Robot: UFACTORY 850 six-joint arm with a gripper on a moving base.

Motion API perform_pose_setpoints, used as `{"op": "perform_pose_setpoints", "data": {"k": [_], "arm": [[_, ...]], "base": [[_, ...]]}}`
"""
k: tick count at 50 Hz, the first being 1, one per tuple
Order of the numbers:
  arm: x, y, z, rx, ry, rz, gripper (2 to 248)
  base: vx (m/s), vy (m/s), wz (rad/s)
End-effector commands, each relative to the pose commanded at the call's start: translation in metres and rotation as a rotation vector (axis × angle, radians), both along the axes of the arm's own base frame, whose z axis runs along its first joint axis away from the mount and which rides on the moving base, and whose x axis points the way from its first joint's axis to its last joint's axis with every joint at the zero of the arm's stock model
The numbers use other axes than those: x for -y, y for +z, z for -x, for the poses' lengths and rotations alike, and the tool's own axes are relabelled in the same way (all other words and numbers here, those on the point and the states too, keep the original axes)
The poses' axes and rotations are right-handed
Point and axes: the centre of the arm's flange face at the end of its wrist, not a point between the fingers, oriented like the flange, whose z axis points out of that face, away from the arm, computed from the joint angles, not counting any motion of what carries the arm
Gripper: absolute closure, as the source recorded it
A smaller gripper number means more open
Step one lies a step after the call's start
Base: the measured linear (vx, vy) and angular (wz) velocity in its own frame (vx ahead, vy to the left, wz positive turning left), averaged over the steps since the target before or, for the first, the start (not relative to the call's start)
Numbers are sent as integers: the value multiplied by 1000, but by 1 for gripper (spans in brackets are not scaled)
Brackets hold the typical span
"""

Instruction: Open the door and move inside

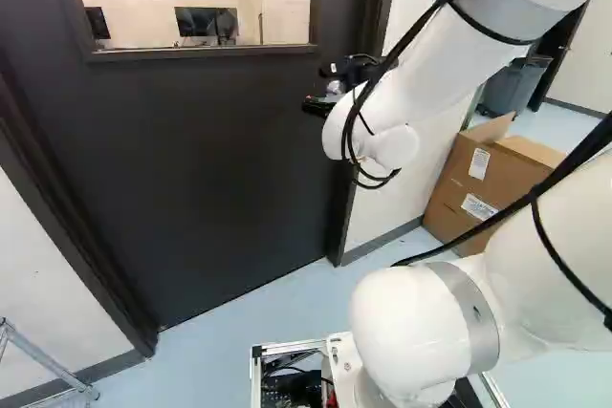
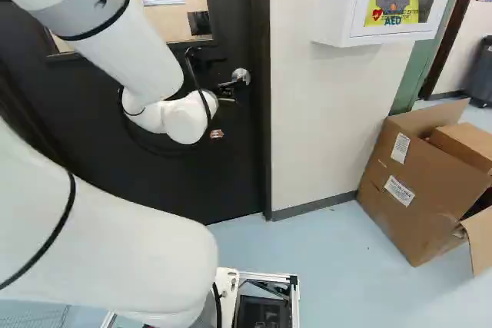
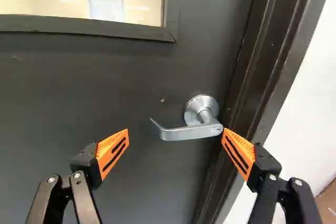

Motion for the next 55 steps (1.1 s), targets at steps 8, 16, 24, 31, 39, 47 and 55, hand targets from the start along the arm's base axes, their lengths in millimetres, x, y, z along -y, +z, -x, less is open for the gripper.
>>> {"op": "perform_pose_setpoints", "data": {"k": [8, 16, 24, 31, 39, 47, 55], "arm": [[-2, 8, -4, 18, 28, 22, 3], [-5, 17, -9, 35, 56, 45, 3], [-6, 25, -16, 52, 79, 66, 3], [-6, 30, -22, 59, 85, 73, 3], [-6, 31, -25, 60, 86, 74, 3], [-6, 31, -26, 60, 86, 74, 3], [-6, 31, -29, 58, 86, 74, 3]], "base": [[0, 0, 0], [0, 0, 0], [0, 0, 0], [0, 0, 0], [0, 0, 0], [0, 0, 0], [0, 0, 0]]}}
